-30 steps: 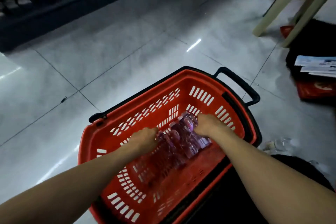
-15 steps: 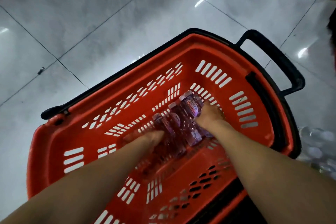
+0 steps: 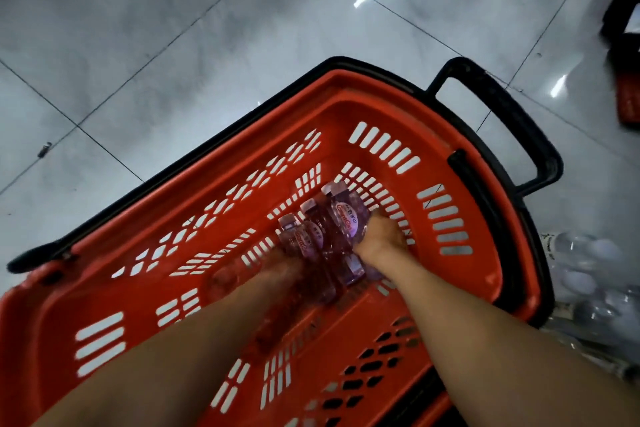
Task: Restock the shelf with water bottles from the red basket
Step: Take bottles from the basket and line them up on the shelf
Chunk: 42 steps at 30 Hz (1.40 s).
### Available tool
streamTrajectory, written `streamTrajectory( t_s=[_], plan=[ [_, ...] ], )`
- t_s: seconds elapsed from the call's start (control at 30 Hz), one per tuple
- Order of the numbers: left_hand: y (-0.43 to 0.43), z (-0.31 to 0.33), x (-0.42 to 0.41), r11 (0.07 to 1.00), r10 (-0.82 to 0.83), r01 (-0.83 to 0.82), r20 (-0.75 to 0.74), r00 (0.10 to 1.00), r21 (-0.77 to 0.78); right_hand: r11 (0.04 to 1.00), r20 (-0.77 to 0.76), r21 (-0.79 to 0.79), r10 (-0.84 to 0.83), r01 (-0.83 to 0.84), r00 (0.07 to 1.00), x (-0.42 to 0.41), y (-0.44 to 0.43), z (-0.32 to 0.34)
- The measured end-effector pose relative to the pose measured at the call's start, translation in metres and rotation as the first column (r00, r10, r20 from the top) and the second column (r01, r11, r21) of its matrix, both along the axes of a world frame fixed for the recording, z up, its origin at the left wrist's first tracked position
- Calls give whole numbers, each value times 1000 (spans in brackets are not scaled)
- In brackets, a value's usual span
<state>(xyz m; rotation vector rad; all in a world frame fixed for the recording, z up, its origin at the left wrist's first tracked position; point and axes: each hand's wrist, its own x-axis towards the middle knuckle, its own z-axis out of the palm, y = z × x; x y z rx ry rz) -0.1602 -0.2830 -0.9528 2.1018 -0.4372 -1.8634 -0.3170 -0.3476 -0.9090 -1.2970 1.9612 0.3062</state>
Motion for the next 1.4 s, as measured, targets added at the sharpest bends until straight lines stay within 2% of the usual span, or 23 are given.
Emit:
streamTrajectory(
  t_s=[0.07,0.13,0.23,0.3,0.4,0.5,0.63,0.73,0.9,1.0,1.13,1.2,1.3,1.4],
  plan=[
    [6,12,5,995,11,-18,-70,997,-103,992,120,77,-112,104,986,-4,4,11],
    [8,21,10,985,-34,11,-130,991,-170,956,251,178,-275,234,928,-4,8,25],
    [3,52,15,972,-27,-24,-214,976,-234,918,393,294,-370,266,842,0,4,62],
    [-3,76,16,954,-52,-27,-255,966,-300,938,458,231,-339,259,822,0,2,91],
    [-16,119,21,906,-124,-29,-331,936,-422,960,498,27,-254,278,829,-7,2,139],
    [-29,177,23,845,-216,-44,-415,884,-533,951,579,-99,-184,292,795,-20,10,193],
    [-48,259,8,743,-377,13,-403,834,-669,898,707,-240,-98,368,700,-55,35,270],
    [-52,316,-29,622,-504,51,-350,790,-782,810,763,-366,-20,458,646,-94,68,324],
    [-38,378,-143,482,-666,54,-325,671,-875,584,775,-533,48,612,630,-181,136,377],
    [-15,401,-224,469,-741,23,-379,555,-883,401,758,-601,14,691,652,-236,179,388],
    [22,413,-337,440,-856,8,-417,305,-898,74,748,-647,-126,759,651,-305,246,372],
    [41,413,-389,432,-890,0,-426,161,-902,-81,728,-677,-221,732,649,-330,276,361],
    [71,415,-458,456,-889,19,-456,-49,-890,-314,732,-681,-328,662,597,-354,307,358],
    [90,414,-509,470,-861,57,-472,-192,-881,-423,707,-707,-414,567,573,-371,327,362]
  ],
)
